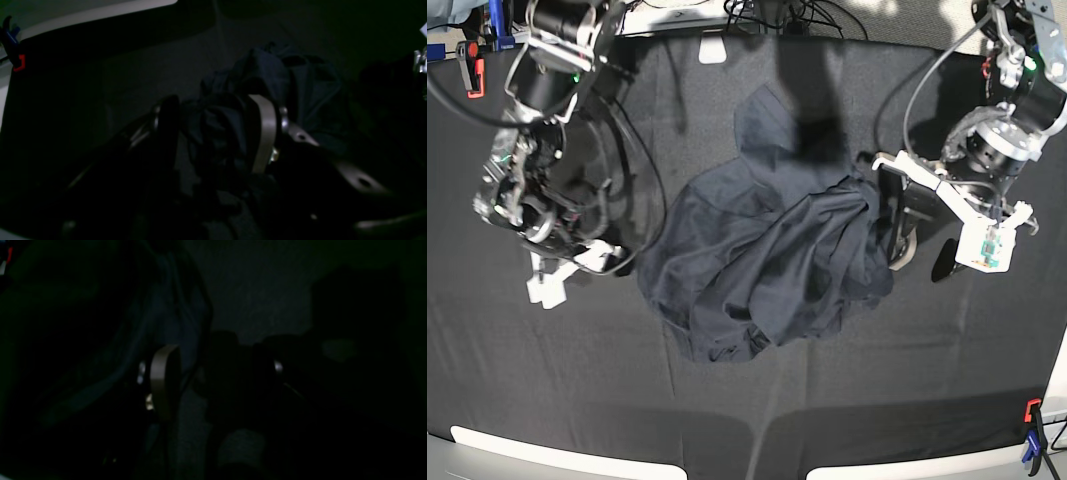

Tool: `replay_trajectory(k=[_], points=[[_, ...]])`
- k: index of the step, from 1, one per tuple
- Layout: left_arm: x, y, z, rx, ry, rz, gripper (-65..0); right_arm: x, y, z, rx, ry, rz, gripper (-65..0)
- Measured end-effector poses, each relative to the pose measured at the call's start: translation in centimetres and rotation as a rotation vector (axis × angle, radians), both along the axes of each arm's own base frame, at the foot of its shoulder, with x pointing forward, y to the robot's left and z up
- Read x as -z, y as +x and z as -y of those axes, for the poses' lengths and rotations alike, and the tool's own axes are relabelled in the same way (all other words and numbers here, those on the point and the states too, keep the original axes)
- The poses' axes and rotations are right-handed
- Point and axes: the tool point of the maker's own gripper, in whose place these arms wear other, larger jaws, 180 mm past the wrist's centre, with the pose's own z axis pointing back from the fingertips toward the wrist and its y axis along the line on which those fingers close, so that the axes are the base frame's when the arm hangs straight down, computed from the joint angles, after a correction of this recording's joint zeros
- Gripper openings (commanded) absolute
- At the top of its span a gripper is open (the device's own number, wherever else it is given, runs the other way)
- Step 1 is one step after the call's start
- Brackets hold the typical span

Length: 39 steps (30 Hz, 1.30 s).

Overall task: Layout the t-shirt on the table in an organized manner, then fold the t-shirt properly
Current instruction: 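Lift and pull the grasped shirt edge away from the pile with the right gripper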

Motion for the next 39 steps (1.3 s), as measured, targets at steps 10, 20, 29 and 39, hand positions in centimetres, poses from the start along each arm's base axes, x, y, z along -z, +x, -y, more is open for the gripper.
replay_trajectory(k=[10, 20, 29, 39], points=[[0.0, 0.0, 0.0, 0.0, 0.0, 0.0, -35.8, 0.8, -0.2, -5.4, -0.033, 0.093, -0.013, -32.3], [0.0, 0.0, 0.0, 0.0, 0.0, 0.0, -35.8, 1.1, -0.5, -7.2, -0.07, 0.104, -0.034, -48.6], [0.0, 0.0, 0.0, 0.0, 0.0, 0.0, -35.8, 1.0, -1.4, -8.2, -0.182, 0.09, -0.037, -65.0], [1.2, -0.8, 2.3, 0.097, -0.167, -0.11, -35.8, 2.0, -3.5, -2.6, -0.169, 0.017, -0.095, -65.0]])
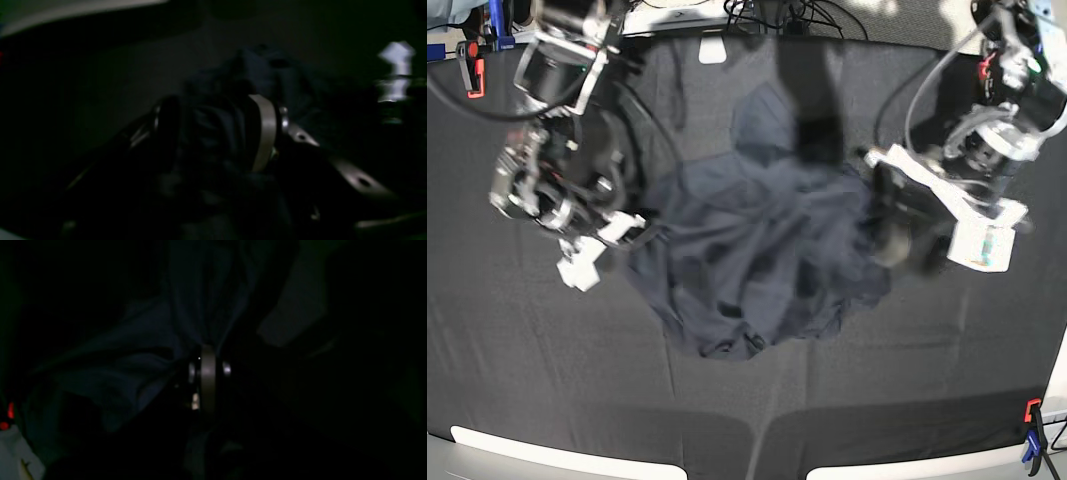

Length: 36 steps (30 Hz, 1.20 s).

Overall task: Layout the t-shirt on the table in an organized manner, then fold the t-shirt properly
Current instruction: 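Lift and pull the grasped shirt edge away from the pile with the right gripper, then grasp the shirt fabric with the left gripper and drag it outward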

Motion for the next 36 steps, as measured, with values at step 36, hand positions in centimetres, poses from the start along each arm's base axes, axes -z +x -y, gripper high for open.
replay_trajectory(k=[36], points=[[9.9, -0.3, 3.9, 0.039, -0.018, -0.218, -48.1, 0.0, -0.1, 0.6, -0.006, -0.017, 0.001, -65.0]])
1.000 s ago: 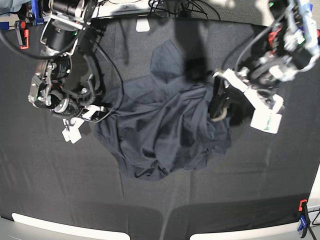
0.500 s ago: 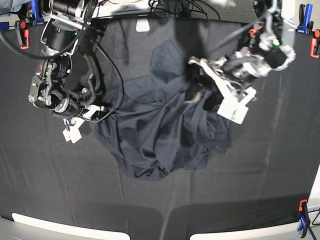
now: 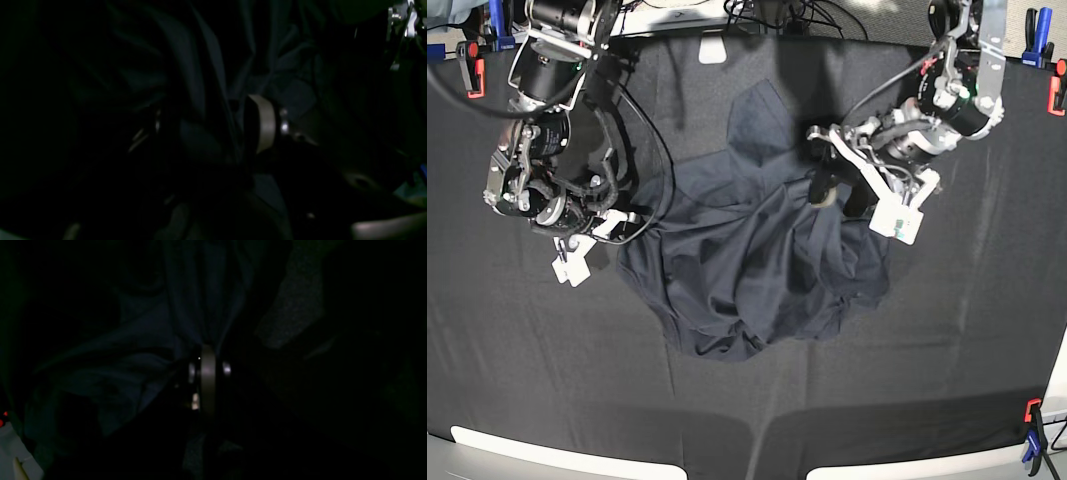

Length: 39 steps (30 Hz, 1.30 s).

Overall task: Layout the t-shirt on the table in an organized manner, then fold the t-shirt properly
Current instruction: 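Grasp the shirt fabric with the left gripper and drag it outward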

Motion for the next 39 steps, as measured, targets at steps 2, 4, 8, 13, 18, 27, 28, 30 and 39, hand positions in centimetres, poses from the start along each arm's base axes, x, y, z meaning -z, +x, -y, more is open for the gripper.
replay_trajectory(k=[2, 4, 8, 13, 18, 27, 28, 30, 39], points=[[0.2, 0.2, -0.6, -0.007, 0.055, 0.019, -65.0, 0.0, 0.0, 0.0, 0.0, 0.0, 0.0, -65.0], [0.7, 0.5, -1.6, -0.02, 0.148, 0.039, -65.0, 0.0, -0.1, 0.5, -0.002, -0.012, -0.003, -65.0], [1.0, 1.0, -3.4, -0.077, 0.245, 0.053, -65.0, -0.2, -0.3, 3.0, -0.001, -0.069, -0.011, -65.0], [2.0, 0.5, -4.0, -0.076, 0.305, 0.003, -65.0, -0.8, -0.6, 6.9, 0.012, -0.152, -0.019, -65.0], [4.4, -1.5, -4.5, -0.048, 0.364, -0.159, -65.0, -1.7, -1.0, 10.0, 0.016, -0.209, -0.032, -65.0], [6.1, -5.4, -2.0, 0.025, 0.22, -0.318, -65.0, -4.8, -2.6, 19.1, 0.133, -0.34, -0.029, -65.0], [6.1, -6.0, -1.3, 0.05, 0.181, -0.332, -65.0, -5.4, -2.7, 20.0, 0.143, -0.359, -0.027, -65.0], [6.2, -7.1, -0.5, 0.095, 0.15, -0.349, -65.0, -6.4, -2.8, 21.9, 0.154, -0.404, -0.024, -65.0], [5.7, -7.1, 0.0, 0.125, 0.118, -0.31, -65.0, -11.6, -3.9, 29.1, 0.199, -0.599, -0.021, -65.0]])
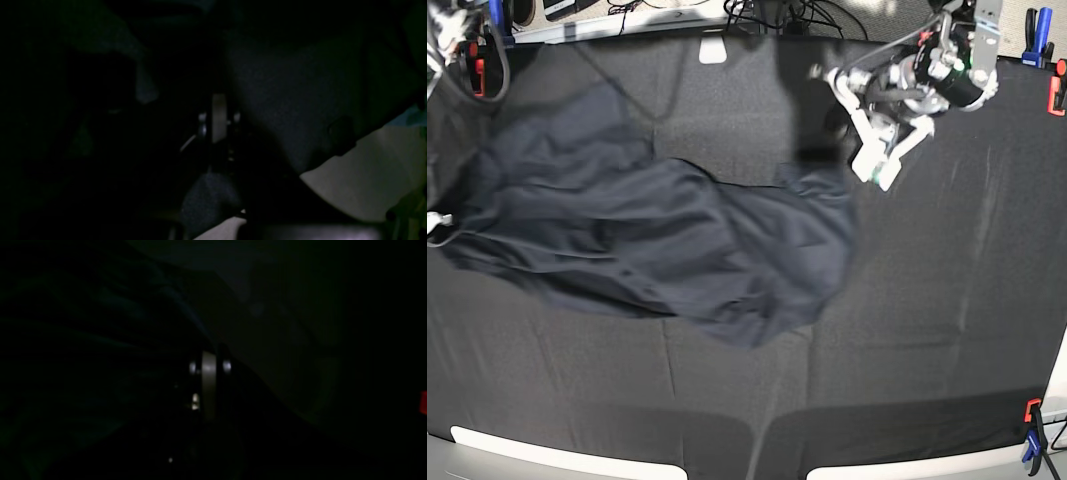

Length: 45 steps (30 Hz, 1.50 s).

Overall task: Layout the t-shirt on the table in an organized manner, then fold the t-shirt properly
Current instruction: 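Grasp the shirt fabric with the left gripper and drag it outward, then lower the left gripper onto the shirt's bunched end and grasp it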

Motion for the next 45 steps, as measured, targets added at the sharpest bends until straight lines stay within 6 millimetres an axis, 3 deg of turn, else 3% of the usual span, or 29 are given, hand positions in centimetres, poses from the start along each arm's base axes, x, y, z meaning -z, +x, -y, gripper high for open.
replay_trajectory(k=[3, 6, 8, 13, 20, 26, 29, 31, 37, 45], points=[[-0.9, 1.2, 0.1, -0.026, -0.029, 0.072, -64.4, -1.7, -0.8, 2.5, 0.033, -0.077, -0.012, -65.0], [-2.3, 2.7, 0.3, -0.056, -0.07, 0.166, -50.0, -3.0, -1.5, 4.5, 0.069, -0.136, -0.024, -65.0], [-3.4, 3.9, 0.3, -0.072, -0.093, 0.228, -44.3, -3.8, -1.8, 5.3, 0.092, -0.148, -0.011, -65.0], [-6.5, 7.2, 0.7, -0.081, -0.147, 0.344, -43.7, -4.7, -2.1, 6.2, 0.113, -0.163, 0.0, -65.0], [-8.8, 9.7, 0.7, -0.071, -0.147, 0.418, -43.7, -6.3, -3.3, 8.5, 0.151, -0.26, -0.044, -65.0], [-9.0, 9.5, 1.3, -0.072, -0.198, 0.4, -43.7, -6.8, -3.7, 9.2, 0.177, -0.284, -0.053, -63.3], [-7.9, 9.5, 1.4, -0.085, -0.204, 0.367, -43.6, -6.9, -3.7, 9.3, 0.18, -0.286, -0.052, -44.1], [-6.9, 9.5, 2.1, -0.091, -0.229, 0.332, -43.6, -7.1, -3.3, 9.3, 0.185, -0.284, -0.026, -37.2], [-4.6, 10.9, 5.6, -0.048, -0.36, 0.204, -43.6, -7.6, -3.0, 9.8, 0.256, -0.277, 0.022, -36.3], [-5.3, 14.8, 11.3, 0.085, -0.456, 0.113, -43.6, -7.7, -2.9, 9.8, 0.256, -0.277, 0.024, -36.3]])
